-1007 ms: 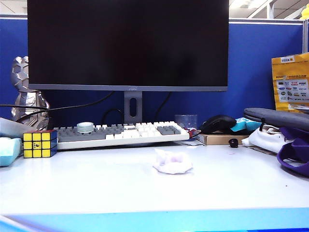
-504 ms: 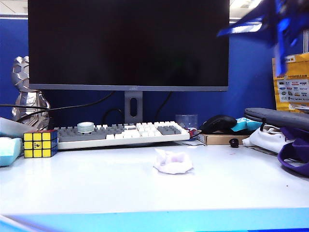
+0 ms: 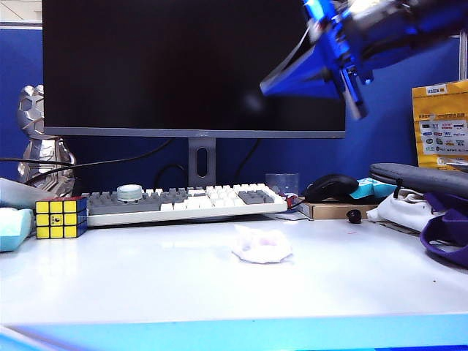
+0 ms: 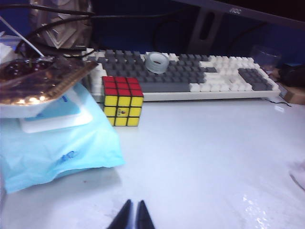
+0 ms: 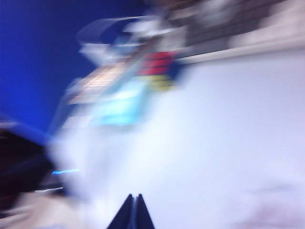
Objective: Use the wet wipes on the table to wipe the cherry juice off the table, then put the wipes back on the table.
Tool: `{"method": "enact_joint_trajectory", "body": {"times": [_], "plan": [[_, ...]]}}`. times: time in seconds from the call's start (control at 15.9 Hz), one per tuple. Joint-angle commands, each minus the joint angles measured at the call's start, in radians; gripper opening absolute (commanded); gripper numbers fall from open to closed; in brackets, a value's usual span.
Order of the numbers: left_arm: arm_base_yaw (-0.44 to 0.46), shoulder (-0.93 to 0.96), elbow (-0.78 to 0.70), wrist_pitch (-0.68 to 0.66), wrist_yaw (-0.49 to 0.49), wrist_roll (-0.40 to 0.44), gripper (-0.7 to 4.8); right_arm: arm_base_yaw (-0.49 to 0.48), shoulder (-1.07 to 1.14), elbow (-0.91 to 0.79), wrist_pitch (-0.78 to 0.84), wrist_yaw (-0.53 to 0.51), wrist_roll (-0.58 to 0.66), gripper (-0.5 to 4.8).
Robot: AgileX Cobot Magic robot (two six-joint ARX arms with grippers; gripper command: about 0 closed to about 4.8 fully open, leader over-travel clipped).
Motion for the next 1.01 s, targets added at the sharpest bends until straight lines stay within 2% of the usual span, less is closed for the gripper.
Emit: {"method": "enact_joint_trajectory", "body": {"times": [0.06,0.13,0.19,0.44,0.5,0.57,0.76,1.01], "plan": [[0.000,-0.003,0.000,0.006,-0.001,0.005,0.28,0.093,-0.003,0.093,-0.267,0.446,-0.368,-0.03],[0.000,-0.003,0.000,0.006,-0.001,0.005,0.28,0.130,0.007,0.109,-0.307,0.539,-0.438,-0.02],[0.000,-0.003,0.000,0.006,-0.001,0.005,0.28,0.156,0.023,0.121,-0.333,0.572,-0.462,-0.02],[0.000,-0.003,0.000,0.006,-0.001,0.005,0.28,0.196,0.197,0.233,-0.546,0.613,-0.470,0.11],[0.000,-0.003,0.000,0.006,-0.001,0.005,0.28,0.196,0.228,0.254,-0.568,0.613,-0.470,0.63],[0.000,-0.003,0.000,0.006,-0.001,0.005,0.28,0.196,0.278,0.289,-0.598,0.609,-0.473,2.02],[0.000,-0.003,0.000,0.006,-0.001,0.005,0.28,0.196,0.356,0.361,-0.648,0.528,-0.475,2.56],[0.000,-0.003,0.000,0.006,-0.001,0.005,0.28,0.196,0.394,0.372,-0.665,0.515,-0.476,2.57]]}}
